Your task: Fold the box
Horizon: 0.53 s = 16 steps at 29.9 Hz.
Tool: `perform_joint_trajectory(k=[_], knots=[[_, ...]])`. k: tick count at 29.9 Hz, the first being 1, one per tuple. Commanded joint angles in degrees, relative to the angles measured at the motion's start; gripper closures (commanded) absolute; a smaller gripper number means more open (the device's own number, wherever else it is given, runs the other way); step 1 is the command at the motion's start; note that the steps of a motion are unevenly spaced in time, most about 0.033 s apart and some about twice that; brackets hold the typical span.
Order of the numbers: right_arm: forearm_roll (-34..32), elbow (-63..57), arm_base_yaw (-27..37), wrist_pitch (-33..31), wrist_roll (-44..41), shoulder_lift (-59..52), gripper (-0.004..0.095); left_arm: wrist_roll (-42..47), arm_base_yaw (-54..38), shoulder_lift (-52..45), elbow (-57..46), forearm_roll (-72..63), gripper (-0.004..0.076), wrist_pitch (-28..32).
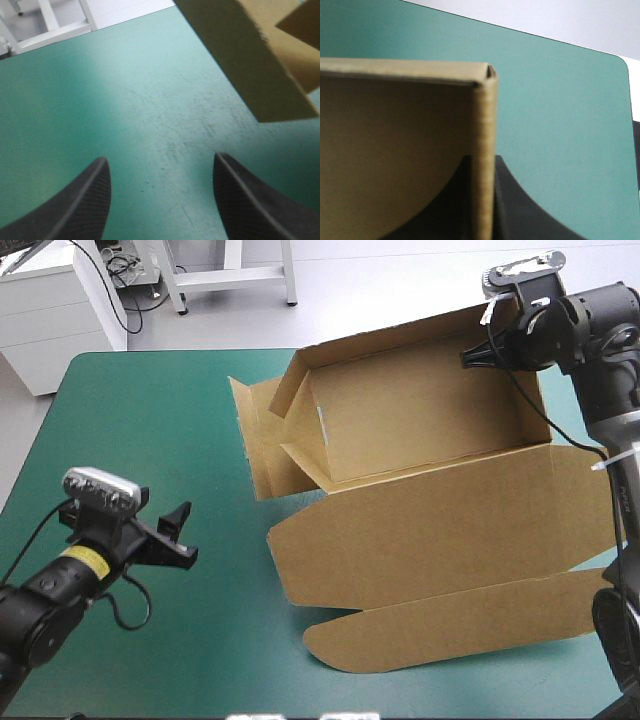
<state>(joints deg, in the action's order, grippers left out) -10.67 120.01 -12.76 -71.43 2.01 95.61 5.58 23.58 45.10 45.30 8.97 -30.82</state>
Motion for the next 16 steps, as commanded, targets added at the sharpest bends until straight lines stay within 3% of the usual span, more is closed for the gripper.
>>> perform_joint_trajectory(k=[1,5,10,16], knots=[[-0.2,1.8,0.0,-0.4,0.1,-2.8,0.0928,5.3,-0.1,8.0,8.4,7.6,0.0300,-1.1],[0.0,1.8,0.0,-0.4,0.1,-2.8,0.0929,5.3,-1.0,15.5,14.3,9.5,0.0300,-5.0],[0.4,1.8,0.0,-0.4,0.1,-2.8,0.0928,2.6,-9.5,23.5,19.1,3.8,0.0299,-5.8],[0.4,1.8,0.0,-0.4,0.4,-2.8,0.0928,-20.5,-24.3,31.1,20.3,-28.3,0.0298,-7.3]])
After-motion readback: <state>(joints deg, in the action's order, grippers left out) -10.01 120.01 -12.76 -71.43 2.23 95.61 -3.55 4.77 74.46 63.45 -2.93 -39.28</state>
